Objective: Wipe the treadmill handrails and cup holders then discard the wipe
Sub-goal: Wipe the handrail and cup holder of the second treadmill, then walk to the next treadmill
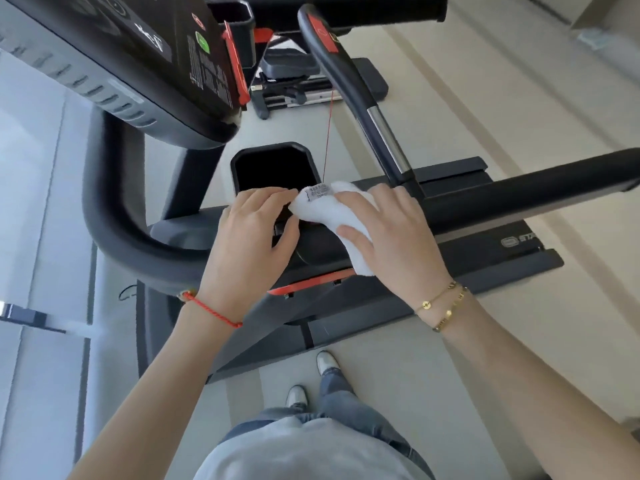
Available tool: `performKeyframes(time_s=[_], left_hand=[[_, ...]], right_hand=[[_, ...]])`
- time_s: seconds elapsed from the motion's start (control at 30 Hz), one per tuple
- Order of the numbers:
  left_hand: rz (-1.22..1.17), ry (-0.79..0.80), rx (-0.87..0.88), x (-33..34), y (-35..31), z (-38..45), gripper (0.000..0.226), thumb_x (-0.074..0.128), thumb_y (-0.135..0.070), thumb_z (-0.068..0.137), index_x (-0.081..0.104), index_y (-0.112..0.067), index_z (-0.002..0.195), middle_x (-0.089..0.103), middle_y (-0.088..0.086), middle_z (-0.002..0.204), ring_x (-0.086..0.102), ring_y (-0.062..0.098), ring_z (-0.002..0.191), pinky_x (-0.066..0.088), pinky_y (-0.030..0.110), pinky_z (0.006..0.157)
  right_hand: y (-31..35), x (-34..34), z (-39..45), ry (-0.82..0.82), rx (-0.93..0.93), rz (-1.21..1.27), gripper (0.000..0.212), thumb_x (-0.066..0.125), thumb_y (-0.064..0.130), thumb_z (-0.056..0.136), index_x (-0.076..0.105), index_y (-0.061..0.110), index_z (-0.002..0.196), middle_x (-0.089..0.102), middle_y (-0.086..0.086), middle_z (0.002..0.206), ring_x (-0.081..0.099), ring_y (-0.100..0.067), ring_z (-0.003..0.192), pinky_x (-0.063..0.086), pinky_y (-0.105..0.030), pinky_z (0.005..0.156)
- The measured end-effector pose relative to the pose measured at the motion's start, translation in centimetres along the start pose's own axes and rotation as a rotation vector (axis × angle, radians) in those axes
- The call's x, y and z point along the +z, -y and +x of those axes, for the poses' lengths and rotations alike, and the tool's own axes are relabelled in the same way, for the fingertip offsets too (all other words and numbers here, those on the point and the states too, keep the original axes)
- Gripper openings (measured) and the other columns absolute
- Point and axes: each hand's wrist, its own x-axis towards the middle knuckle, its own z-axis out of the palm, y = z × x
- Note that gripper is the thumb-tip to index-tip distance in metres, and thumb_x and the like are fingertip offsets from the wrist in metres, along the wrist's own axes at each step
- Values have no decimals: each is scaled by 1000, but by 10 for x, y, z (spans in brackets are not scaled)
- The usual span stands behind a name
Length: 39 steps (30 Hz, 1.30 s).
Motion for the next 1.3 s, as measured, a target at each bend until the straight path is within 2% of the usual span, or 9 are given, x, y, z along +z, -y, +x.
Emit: performKeyframes(time_s=[0.27, 0.37, 0.53, 0.67, 0.83, 1.0, 1.13, 1.3], left_hand=[[-61, 106, 212, 14, -22, -10, 33, 56, -14, 97, 62, -9, 129, 64, 2, 126, 53, 22, 122, 43, 45, 106], [-82, 138, 297, 23, -32, -11, 31, 56, -13, 97, 64, -8, 127, 65, 3, 124, 56, 22, 119, 44, 44, 104], [-110, 189, 419, 46, -51, -7, 30, 57, -11, 96, 65, -9, 125, 65, 2, 123, 55, 24, 119, 46, 46, 100], [-116, 244, 529, 71, -75, 0, 29, 57, -12, 97, 65, -9, 124, 66, 3, 123, 58, 24, 117, 45, 44, 101], [-138, 377, 641, 113, -114, 3, 30, 59, -11, 95, 65, -6, 124, 66, 5, 122, 59, 25, 114, 48, 44, 99], [-146, 499, 666, 163, -155, 6, 30, 59, -11, 95, 64, -7, 125, 66, 5, 124, 59, 26, 115, 48, 48, 96], [-146, 565, 684, 199, -194, 7, 30, 59, -10, 95, 64, -7, 125, 65, 4, 124, 59, 26, 115, 48, 45, 97], [-165, 640, 752, 242, -248, 8, 31, 59, -12, 96, 64, -7, 125, 66, 5, 124, 59, 25, 116, 49, 44, 97]], right_hand=[[-21, -2, -42, -154, 346, 115, 41, 56, 29, 96, 52, 19, 135, 51, -15, 112, 46, -30, 92, 46, -40, 82], [-25, -5, -67, -204, 460, 217, 42, 55, 29, 96, 48, 23, 137, 50, -12, 116, 46, -27, 97, 47, -38, 83], [-37, -4, -115, -180, 647, 341, 42, 53, 31, 97, 45, 28, 138, 51, -4, 118, 45, -23, 105, 46, -36, 85], [-55, -4, -152, -148, 747, 349, 41, 52, 32, 98, 44, 27, 138, 52, -2, 122, 45, -23, 107, 43, -38, 90], [-77, -8, -193, -149, 864, 363, 41, 52, 35, 98, 42, 32, 138, 51, 2, 120, 45, -20, 104, 44, -34, 84], [-109, -9, -234, -130, 963, 360, 40, 52, 34, 98, 44, 31, 136, 50, 1, 118, 45, -20, 99, 43, -37, 85], [-142, -15, -263, -117, 1029, 353, 40, 52, 33, 98, 44, 27, 136, 51, -2, 117, 46, -22, 99, 44, -39, 85], [-179, -23, -300, -167, 1125, 332, 40, 53, 31, 98, 45, 26, 137, 51, -2, 116, 46, -23, 98, 43, -39, 87]])
